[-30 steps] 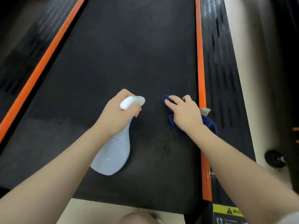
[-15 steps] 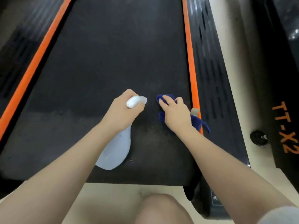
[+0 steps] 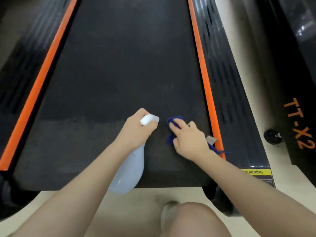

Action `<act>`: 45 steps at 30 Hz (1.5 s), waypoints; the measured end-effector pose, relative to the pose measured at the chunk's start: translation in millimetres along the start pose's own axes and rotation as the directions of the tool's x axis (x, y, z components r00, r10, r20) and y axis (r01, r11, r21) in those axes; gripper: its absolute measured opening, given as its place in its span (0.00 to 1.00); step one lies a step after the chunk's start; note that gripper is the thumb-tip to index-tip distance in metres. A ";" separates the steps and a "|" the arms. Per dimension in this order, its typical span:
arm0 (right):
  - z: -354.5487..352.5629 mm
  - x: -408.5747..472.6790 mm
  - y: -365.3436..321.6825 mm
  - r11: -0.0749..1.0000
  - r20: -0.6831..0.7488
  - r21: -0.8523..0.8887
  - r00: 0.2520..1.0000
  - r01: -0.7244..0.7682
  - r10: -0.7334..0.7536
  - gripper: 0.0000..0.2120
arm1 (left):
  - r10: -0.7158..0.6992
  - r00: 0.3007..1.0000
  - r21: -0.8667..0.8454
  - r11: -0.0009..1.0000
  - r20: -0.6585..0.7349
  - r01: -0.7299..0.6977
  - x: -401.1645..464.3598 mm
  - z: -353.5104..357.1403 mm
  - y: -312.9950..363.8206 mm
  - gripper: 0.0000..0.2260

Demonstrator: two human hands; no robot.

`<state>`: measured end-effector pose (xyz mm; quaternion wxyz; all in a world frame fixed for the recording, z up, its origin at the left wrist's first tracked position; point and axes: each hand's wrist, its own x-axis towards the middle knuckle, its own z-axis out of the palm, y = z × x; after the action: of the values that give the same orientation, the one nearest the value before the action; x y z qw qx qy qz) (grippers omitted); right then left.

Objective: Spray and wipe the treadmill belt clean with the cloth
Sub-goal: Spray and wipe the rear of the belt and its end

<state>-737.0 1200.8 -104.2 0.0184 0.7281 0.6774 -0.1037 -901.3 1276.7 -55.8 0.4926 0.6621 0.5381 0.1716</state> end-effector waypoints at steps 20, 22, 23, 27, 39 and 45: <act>-3.0 -28.3 5.7 0.882 -0.195 0.470 0.977 0.020 0.082 0.25 | 0.056 0.998 -0.092 0.994 0.040 -0.052 -32.7 7.5 -9.3 0.07; -29.1 -52.3 34.3 0.659 -0.350 0.751 0.871 0.041 0.345 0.27 | 0.120 0.984 -0.057 0.992 0.134 -0.113 -36.9 24.8 7.0 0.07; -39.3 -70.4 50.6 0.578 -0.344 0.815 0.834 0.038 0.430 0.27 | 0.147 0.976 -0.062 0.988 0.164 -0.138 -36.2 35.6 16.5 0.07; -58.3 -135.5 106.4 0.464 -0.277 0.885 0.760 -0.036 0.588 0.26 | 0.234 0.943 -0.148 0.968 0.235 -0.203 -26.7 90.4 65.0 0.09; -9.2 -145.1 126.1 0.935 -0.293 0.290 0.949 0.204 -0.116 0.14 | 0.286 0.913 -0.099 0.958 0.290 -0.269 -6.0 123.6 89.3 0.11; -4.4 -59.3 150.2 0.860 -0.100 -0.064 0.854 0.506 -0.510 0.18 | 0.262 0.934 -0.167 0.960 0.245 -0.225 32.0 95.3 96.2 0.13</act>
<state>-591.3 1131.0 -106.5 -0.0350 0.5277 0.8471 -0.0514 -765.3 1266.5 -28.5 0.5790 0.7054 0.3681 0.1778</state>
